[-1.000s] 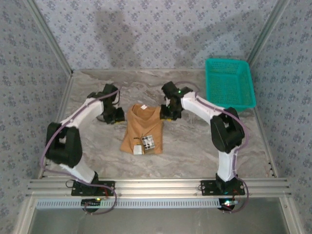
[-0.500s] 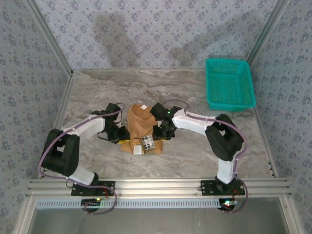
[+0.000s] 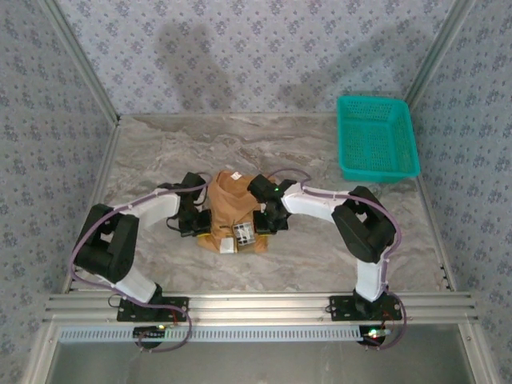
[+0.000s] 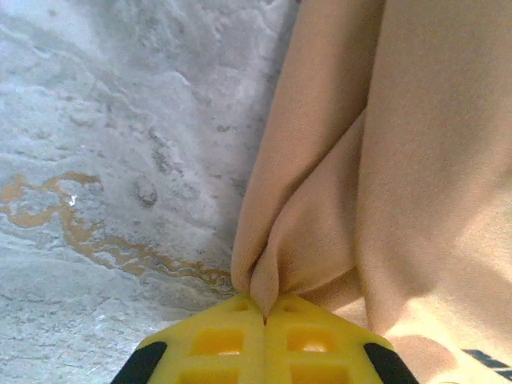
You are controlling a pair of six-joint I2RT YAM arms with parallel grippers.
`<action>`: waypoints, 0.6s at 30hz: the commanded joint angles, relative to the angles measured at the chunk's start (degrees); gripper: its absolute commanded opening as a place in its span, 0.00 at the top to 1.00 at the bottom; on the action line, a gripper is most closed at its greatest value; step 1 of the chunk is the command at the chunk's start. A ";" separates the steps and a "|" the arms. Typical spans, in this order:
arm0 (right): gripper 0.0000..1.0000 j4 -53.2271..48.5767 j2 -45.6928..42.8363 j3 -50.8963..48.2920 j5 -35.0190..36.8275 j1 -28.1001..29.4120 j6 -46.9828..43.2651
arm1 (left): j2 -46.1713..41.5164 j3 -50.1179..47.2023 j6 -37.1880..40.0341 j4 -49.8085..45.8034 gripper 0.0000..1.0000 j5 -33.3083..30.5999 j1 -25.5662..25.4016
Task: Fold the inside-out t-shirt
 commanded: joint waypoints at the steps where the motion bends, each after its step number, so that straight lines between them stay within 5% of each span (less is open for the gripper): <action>1: 1.00 -3.13 -2.72 -2.59 3.31 -1.23 -0.51 | -3.24 -2.96 -1.55 -3.77 1.00 -5.12 0.37; 9: 1.00 -4.43 -6.59 -6.84 3.23 -2.67 -1.38 | -14.64 -9.74 -6.40 -4.77 1.00 -2.76 1.01; 14: 1.00 -3.53 -6.54 -6.48 1.16 -1.67 -1.73 | -15.05 -10.02 -7.07 -3.16 0.83 -0.05 0.39; 18: 0.71 -7.02 -6.23 -1.94 1.79 -1.29 -2.07 | -12.66 -2.22 -3.88 -8.01 0.66 -5.66 0.39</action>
